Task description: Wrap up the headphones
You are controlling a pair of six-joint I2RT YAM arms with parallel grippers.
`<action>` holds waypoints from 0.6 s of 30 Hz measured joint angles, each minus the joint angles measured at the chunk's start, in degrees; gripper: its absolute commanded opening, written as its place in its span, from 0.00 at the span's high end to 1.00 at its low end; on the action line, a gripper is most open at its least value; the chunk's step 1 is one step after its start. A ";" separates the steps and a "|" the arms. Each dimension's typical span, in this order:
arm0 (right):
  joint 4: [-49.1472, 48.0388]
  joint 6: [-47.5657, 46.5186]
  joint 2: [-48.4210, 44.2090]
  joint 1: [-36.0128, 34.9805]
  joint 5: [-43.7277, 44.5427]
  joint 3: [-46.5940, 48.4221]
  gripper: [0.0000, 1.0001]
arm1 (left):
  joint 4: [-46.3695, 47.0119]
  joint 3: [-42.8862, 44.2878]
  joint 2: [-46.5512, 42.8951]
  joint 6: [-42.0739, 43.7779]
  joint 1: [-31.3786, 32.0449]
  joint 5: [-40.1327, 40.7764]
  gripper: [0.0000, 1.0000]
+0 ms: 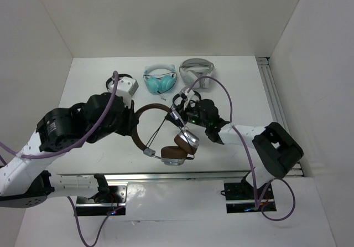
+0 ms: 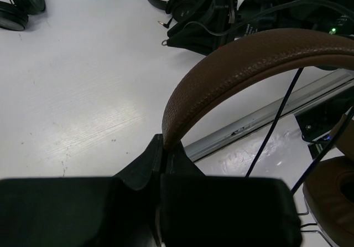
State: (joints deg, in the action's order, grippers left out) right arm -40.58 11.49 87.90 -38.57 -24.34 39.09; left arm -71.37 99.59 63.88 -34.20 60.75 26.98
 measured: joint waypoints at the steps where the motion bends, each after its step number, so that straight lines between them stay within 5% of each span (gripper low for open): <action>1: -0.74 0.24 0.24 0.00 -0.04 -0.20 0.73 | -0.02 0.26 0.04 -0.37 0.00 0.00 1.00; 9: -4.42 1.73 1.09 0.00 0.31 -0.20 0.68 | -0.61 0.72 1.27 -0.96 0.04 -0.28 1.00; 12: -4.81 1.68 1.31 0.00 1.38 -0.15 0.76 | -0.74 0.94 1.60 -1.51 0.04 -0.70 1.00; 14: -5.33 1.49 1.75 -0.02 1.79 -0.11 0.91 | -0.81 1.42 1.73 -2.08 0.04 -1.11 1.00; 18: -6.88 1.97 3.39 -0.02 1.81 -0.02 0.99 | -1.42 3.21 1.99 -2.69 0.07 -1.01 1.00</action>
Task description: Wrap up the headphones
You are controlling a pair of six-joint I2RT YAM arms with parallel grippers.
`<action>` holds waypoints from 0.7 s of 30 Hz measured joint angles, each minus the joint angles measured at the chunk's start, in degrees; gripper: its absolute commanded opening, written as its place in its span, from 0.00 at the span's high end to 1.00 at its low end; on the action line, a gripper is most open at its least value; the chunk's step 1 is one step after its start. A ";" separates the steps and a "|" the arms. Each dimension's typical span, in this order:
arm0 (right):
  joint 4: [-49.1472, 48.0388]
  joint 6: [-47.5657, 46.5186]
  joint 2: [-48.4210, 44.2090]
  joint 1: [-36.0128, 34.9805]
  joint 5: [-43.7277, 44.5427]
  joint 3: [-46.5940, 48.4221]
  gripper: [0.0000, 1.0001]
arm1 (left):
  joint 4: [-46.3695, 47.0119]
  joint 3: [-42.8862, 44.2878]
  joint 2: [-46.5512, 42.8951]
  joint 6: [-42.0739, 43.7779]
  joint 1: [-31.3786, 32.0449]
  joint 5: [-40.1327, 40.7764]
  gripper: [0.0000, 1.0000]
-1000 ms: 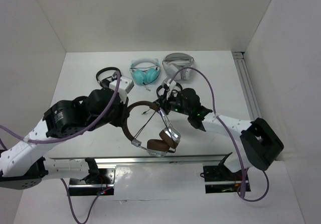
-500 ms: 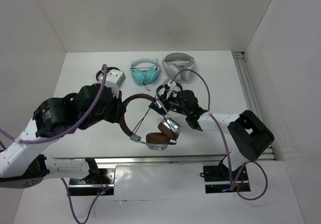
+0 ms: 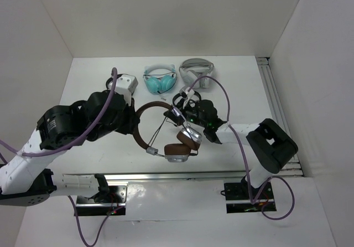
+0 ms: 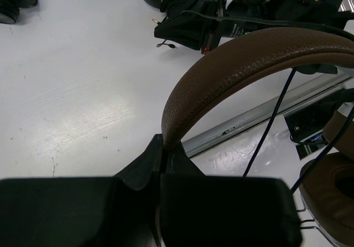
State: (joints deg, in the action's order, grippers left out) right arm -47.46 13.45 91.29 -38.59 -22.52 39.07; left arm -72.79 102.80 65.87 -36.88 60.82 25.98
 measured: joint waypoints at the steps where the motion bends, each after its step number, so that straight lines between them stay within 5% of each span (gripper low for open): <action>1: -0.74 0.24 0.37 0.00 0.00 0.00 0.99 | -0.31 0.22 -0.04 -0.66 -0.02 0.46 1.00; 7: -4.87 1.29 0.76 -2.40 2.54 -2.84 0.99 | -1.51 0.24 -0.96 -6.91 0.00 6.43 1.00; 21: -11.98 2.03 -11.93 -23.65 13.22 -14.67 0.97 | -3.43 -3.13 -3.76 -23.98 -5.70 19.08 1.00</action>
State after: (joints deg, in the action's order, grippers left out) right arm -59.44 15.49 79.35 -62.24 -9.30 24.40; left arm -76.23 99.68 62.11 -60.86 55.11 45.06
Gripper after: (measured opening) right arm 0.036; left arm 0.077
